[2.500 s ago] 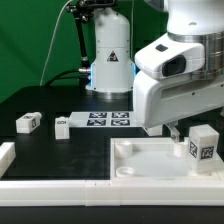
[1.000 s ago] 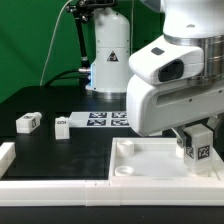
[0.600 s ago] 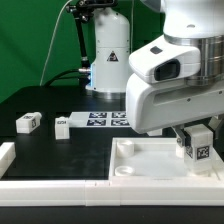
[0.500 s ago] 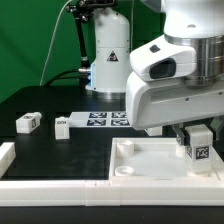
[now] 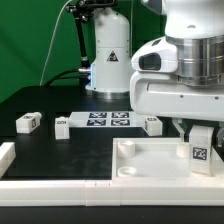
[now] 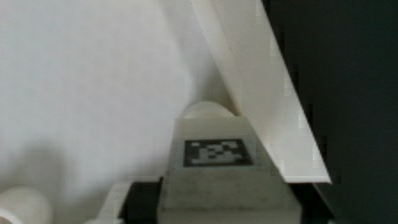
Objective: Assemble one leg
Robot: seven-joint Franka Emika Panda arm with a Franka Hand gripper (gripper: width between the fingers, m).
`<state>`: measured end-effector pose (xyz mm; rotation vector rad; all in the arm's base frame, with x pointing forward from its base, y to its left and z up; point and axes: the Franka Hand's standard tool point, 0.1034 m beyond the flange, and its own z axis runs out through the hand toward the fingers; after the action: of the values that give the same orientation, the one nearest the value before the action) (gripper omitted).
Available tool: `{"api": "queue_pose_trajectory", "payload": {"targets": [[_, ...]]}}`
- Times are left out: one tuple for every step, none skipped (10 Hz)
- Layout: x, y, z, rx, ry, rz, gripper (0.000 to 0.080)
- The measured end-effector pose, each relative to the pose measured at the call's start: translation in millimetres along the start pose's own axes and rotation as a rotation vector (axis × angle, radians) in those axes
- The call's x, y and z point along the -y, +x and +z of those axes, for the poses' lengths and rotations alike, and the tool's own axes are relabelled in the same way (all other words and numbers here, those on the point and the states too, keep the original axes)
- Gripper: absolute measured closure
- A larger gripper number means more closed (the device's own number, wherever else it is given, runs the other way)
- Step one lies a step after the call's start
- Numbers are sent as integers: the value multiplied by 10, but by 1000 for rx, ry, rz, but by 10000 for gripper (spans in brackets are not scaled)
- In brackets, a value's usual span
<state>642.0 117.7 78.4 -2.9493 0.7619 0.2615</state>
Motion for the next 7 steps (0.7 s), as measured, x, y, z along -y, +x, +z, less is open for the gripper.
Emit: {"api": "queue_pose_trajectory", "payload": {"targets": [[4,-1,2,-3,9,129,508],[13,-6,4,-8,9,234,508],[29,-18,5,-11,5,361,508],[36,-20,6,-15,2,436,508],[36,-20,6,-16,2,438,508],[36,-17,6,-14,5,482,508],[40,-21,9,-14,5,463,508]]}}
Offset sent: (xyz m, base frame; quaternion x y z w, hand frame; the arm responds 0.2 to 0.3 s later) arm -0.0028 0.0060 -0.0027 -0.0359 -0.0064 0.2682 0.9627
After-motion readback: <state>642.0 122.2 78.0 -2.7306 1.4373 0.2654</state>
